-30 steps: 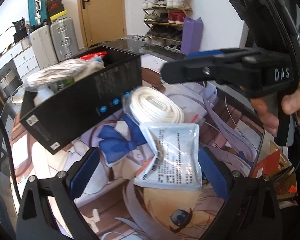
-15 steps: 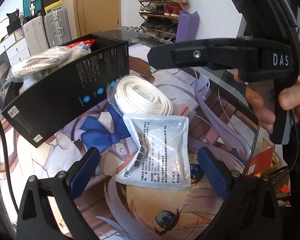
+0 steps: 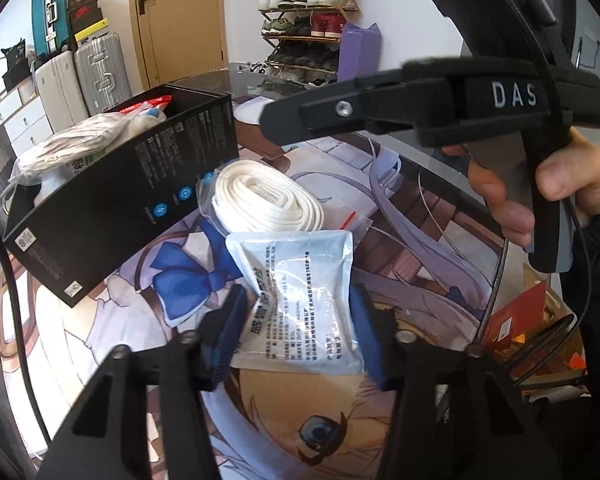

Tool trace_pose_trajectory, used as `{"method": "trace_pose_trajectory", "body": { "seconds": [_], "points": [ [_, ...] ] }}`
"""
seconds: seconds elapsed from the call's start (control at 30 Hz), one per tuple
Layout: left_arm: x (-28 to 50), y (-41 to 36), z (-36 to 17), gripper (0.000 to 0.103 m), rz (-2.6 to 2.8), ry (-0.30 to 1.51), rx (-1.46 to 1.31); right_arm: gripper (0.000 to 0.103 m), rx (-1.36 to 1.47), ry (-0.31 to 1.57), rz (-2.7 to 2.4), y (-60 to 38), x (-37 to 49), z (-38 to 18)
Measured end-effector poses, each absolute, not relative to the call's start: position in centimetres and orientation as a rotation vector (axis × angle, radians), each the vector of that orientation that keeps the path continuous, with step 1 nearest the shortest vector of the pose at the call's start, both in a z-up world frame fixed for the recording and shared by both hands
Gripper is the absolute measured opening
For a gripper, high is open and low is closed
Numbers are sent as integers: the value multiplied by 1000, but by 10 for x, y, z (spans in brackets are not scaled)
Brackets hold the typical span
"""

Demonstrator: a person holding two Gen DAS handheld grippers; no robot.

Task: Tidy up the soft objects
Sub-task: 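Withdraw both grippers and move them toward the white sachet and rope bag, then grasp the white printed sachet with the left gripper while the right gripper grasps the rope bag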

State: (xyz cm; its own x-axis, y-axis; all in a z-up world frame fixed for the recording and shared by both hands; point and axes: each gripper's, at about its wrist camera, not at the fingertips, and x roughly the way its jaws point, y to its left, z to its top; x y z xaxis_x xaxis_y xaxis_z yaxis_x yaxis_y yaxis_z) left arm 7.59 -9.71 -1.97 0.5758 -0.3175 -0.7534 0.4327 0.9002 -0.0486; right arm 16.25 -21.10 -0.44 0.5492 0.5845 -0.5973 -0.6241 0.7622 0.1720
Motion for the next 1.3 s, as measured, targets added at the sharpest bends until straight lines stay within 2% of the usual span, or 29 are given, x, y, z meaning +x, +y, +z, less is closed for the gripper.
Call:
{"method": "trace_pose_trajectory", "body": {
  "seconds": [0.13,0.53,1.2,1.23,1.3],
  "points": [
    [75,-88,-17,43,-431,841,120,101,-60,681,711,-211,163,-4],
    [71,-39,3,43,-338,787,26,101,-61,710,688,-209,168,-11],
    [63,-3,22,43,-281,700,-39,101,-258,796,715,-145,158,-59],
    [63,-3,22,43,-280,701,-39,100,-266,795,713,-143,158,-59],
    [64,-2,23,43,-276,701,-43,88,-276,808,711,-140,158,-62]
  ]
}}
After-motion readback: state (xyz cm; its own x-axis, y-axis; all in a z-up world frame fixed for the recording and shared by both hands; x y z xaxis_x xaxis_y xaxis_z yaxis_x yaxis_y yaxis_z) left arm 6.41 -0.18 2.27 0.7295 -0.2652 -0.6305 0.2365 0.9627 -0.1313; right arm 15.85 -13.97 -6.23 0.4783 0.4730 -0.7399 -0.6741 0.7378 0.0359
